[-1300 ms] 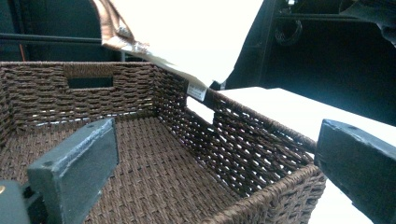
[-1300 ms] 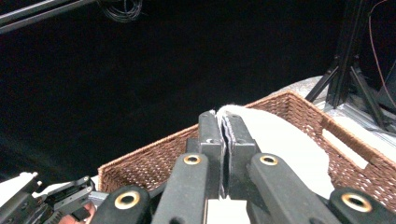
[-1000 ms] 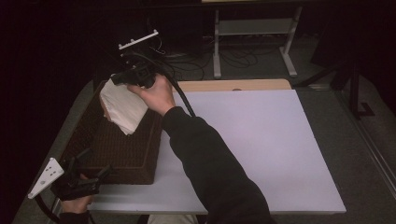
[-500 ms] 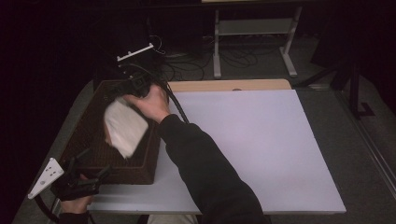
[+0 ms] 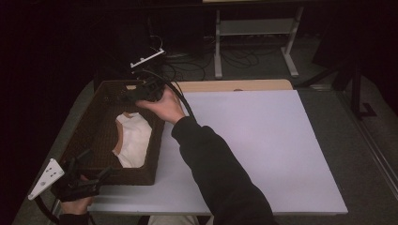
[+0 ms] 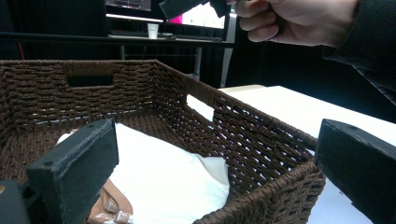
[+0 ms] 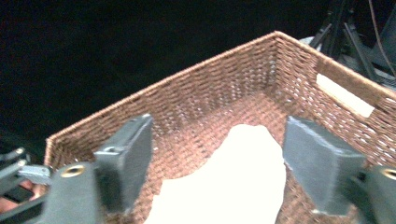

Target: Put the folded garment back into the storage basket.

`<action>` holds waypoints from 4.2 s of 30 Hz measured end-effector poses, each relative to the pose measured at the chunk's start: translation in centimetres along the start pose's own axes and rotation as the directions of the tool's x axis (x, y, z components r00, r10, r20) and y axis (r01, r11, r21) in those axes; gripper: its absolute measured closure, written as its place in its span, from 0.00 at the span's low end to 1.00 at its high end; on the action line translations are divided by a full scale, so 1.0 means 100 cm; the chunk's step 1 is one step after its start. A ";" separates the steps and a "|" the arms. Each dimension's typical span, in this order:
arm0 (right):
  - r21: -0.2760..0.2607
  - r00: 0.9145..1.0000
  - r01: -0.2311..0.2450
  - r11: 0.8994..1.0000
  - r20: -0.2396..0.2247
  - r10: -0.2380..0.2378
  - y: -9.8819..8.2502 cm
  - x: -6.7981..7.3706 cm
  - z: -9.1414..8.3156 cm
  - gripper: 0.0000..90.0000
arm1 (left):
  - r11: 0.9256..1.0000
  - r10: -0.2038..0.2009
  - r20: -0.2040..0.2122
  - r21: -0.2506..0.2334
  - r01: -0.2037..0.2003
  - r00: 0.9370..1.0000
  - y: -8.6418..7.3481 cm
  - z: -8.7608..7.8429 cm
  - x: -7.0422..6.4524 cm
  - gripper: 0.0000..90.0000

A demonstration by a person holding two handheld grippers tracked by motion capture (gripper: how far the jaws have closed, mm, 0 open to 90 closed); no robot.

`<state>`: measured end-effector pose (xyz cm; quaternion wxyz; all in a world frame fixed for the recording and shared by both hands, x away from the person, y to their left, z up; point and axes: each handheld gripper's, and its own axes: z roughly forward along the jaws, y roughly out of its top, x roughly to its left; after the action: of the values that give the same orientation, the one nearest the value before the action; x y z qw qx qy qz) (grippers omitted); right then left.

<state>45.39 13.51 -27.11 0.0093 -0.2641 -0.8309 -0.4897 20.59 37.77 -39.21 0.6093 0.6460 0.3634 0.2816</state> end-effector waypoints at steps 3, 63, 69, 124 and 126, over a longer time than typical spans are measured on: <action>0.002 1.000 0.012 1.000 0.015 -0.012 -0.002 -0.001 -0.004 0.14 | 1.000 0.001 0.000 -0.001 -0.001 1.000 0.000 0.000 0.000 0.00; -0.039 0.992 0.088 0.995 0.096 -0.084 -0.063 -0.026 -0.101 0.00 | 1.000 0.018 -0.004 0.022 -0.018 1.000 0.000 0.003 -0.003 0.00; -0.047 0.992 0.074 0.996 0.102 -0.069 -0.075 -0.032 -0.111 0.00 | 1.000 0.019 -0.003 0.023 -0.019 1.000 -0.001 0.003 -0.004 0.00; -0.077 0.973 0.003 0.997 0.229 0.014 -0.166 -0.064 -0.194 0.00 | 1.000 0.019 -0.001 0.018 -0.019 1.000 -0.001 0.001 -0.005 0.00; -0.081 0.973 -0.001 0.997 0.231 0.019 -0.171 -0.064 -0.198 0.00 | 1.000 0.021 -0.002 0.018 -0.021 1.000 0.000 0.001 -0.006 0.00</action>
<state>38.47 -11.96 -32.36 -0.0959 -0.3237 -0.8045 -0.4886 20.35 37.25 -39.22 0.6002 0.6550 0.3598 0.2852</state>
